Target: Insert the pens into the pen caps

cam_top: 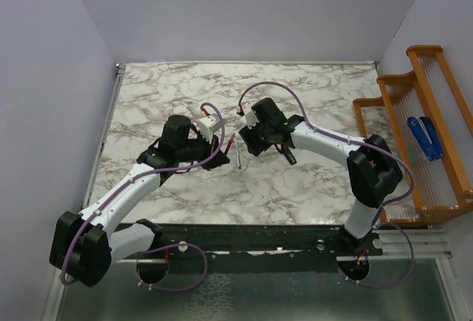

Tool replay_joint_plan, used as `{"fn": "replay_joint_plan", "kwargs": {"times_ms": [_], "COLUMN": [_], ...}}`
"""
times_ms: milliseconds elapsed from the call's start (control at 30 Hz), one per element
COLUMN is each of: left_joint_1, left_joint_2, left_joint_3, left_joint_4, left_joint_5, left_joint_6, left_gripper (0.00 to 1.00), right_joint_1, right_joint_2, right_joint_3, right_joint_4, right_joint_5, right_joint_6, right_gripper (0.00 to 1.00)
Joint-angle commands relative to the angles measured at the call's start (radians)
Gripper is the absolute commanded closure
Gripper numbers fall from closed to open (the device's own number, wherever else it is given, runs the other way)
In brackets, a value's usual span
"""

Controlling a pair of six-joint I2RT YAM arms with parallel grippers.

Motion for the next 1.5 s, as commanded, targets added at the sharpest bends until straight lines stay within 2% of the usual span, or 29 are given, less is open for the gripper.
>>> {"fn": "replay_joint_plan", "kwargs": {"times_ms": [0, 167, 533, 767, 967, 1300, 1367, 1467], "left_joint_1": [0.001, 0.002, 0.012, 0.029, 0.032, 0.037, 0.037, 0.038], "left_joint_2": [0.004, 0.005, 0.000, 0.020, 0.021, 0.026, 0.030, 0.032], "left_joint_3": [0.026, 0.025, 0.012, 0.016, 0.014, 0.017, 0.019, 0.020], "left_joint_4": [-0.004, -0.002, 0.023, 0.035, 0.036, 0.035, 0.035, 0.034], "left_joint_5": [0.026, 0.018, 0.048, 0.074, 0.074, 0.077, 0.077, 0.075], "left_joint_6": [0.009, 0.007, -0.011, -0.019, -0.021, -0.021, -0.020, -0.018], "left_gripper": [1.00, 1.00, 1.00, 1.00, 1.00, 1.00, 1.00, 1.00], "right_joint_1": [0.019, 0.021, 0.021, 0.022, 0.021, 0.022, 0.021, 0.022], "right_joint_2": [0.020, 0.053, 0.145, 0.197, 0.226, 0.257, 0.263, 0.272], "right_joint_3": [0.008, 0.018, 0.082, 0.134, 0.137, 0.127, 0.126, 0.128], "right_joint_4": [0.021, 0.036, 0.093, 0.070, 0.069, 0.071, 0.071, 0.067], "right_joint_5": [-0.041, -0.022, -0.068, -0.061, -0.068, -0.084, -0.084, -0.083], "right_joint_6": [-0.006, 0.003, 0.000, -0.022, -0.020, -0.017, -0.017, -0.018], "right_gripper": [0.45, 0.50, 0.51, 0.53, 0.57, 0.56, 0.59, 0.69]}}
